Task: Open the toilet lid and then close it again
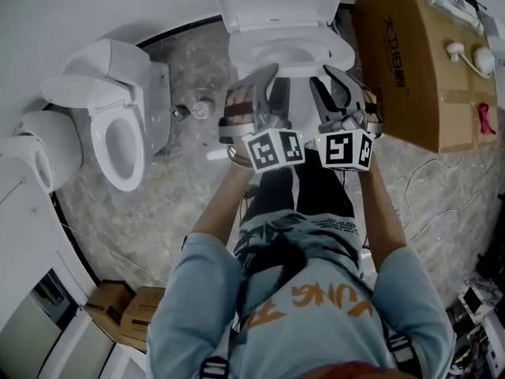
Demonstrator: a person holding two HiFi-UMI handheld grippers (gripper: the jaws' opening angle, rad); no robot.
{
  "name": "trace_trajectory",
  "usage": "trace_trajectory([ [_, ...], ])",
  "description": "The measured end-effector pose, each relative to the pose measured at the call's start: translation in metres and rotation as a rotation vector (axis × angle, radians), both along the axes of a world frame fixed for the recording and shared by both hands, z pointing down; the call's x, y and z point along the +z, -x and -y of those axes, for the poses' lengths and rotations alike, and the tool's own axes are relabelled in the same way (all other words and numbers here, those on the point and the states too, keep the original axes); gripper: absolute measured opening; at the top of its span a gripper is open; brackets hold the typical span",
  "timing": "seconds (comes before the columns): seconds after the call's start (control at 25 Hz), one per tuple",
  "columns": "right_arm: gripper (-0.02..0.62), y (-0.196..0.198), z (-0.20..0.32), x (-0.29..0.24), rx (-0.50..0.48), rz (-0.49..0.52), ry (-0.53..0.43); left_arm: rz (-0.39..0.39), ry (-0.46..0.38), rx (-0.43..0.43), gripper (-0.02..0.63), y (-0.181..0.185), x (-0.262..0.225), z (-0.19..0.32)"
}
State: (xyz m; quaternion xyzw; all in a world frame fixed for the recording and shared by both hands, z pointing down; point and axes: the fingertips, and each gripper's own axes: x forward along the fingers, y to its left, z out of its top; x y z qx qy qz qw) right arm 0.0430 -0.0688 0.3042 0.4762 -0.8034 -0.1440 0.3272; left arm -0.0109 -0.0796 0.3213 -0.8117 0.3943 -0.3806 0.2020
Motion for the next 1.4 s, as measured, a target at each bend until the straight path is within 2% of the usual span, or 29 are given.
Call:
trace_trajectory([
  [0.28, 0.143, -0.007, 0.065, -0.031, 0.063, 0.099, -0.059, -0.083, -0.022, -0.121, 0.141, -0.002, -0.030, 0.069],
  [0.68, 0.144, -0.016, 0.141, -0.054, 0.072, 0.221, -0.086, -0.172, -0.049, -0.237, 0.143, -0.005, -0.051, 0.147],
  [1.0, 0.143, -0.021, 0.203, -0.062, 0.044, 0.243, -0.087, -0.192, -0.052, -0.289, 0.143, -0.008, -0.057, 0.210],
  [1.4, 0.138, -0.028, 0.287, -0.063, 0.008, 0.273, -0.116, -0.180, -0.059, -0.318, 0.133, -0.015, -0.054, 0.291],
])
